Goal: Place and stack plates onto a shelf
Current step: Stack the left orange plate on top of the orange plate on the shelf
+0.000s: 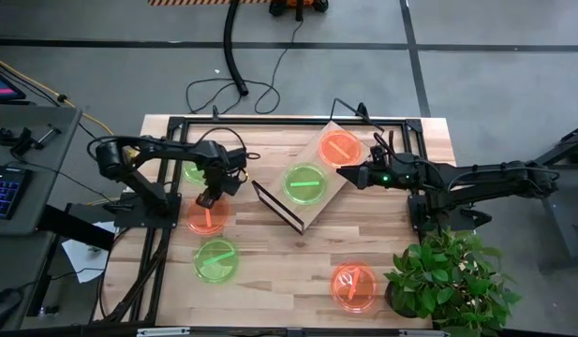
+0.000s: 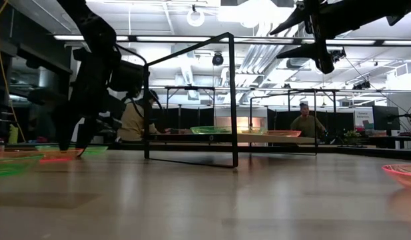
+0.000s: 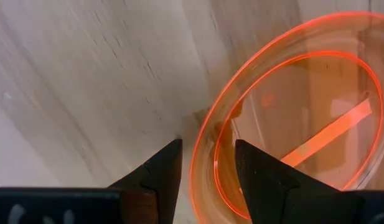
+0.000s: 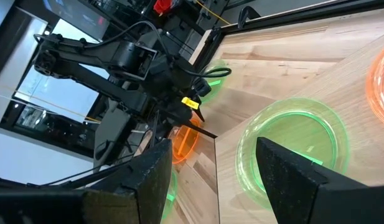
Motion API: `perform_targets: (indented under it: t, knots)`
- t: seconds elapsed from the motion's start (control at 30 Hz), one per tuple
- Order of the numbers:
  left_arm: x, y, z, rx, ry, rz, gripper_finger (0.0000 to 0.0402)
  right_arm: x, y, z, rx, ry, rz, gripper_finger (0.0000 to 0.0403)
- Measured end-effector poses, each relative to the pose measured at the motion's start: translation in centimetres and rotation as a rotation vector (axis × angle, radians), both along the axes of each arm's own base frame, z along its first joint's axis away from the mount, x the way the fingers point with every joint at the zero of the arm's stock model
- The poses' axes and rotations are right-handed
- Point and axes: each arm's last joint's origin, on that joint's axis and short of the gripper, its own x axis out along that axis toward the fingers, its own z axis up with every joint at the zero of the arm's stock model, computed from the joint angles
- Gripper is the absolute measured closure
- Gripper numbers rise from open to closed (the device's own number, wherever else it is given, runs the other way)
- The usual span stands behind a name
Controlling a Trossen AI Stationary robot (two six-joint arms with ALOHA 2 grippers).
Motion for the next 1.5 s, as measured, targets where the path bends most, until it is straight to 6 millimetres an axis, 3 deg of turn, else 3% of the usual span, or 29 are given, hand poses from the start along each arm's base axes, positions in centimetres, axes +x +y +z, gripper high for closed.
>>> perform_targets:
  t: [0.2,0.43,0.67,1.03,1.5]
  knots:
    - [0.1,0.1,-0.5,-0.015,0.029,0.003,0.0278,0.0,0.0,0.0,0.000,0.000,0.000,0.0187]
    - [-0.5,0.5,-0.3,-0.069,0.022,0.114,0.0392,0.0,0.0,-0.1,0.000,0.006,0.000,0.0187]
    - [-1.4,2.0,0.7,-0.139,0.076,0.328,0.0400,0.0,0.0,-0.1,0.002,0.014,-0.001,0.0187]
    - [-2.0,3.6,2.7,-0.137,0.090,0.477,0.0401,-0.1,0.0,-0.4,0.075,0.023,-0.021,0.0187]
    - [-4.4,3.4,7.4,-0.044,-0.105,0.644,0.0401,-0.3,0.0,-0.9,0.201,0.040,-0.086,0.0187]
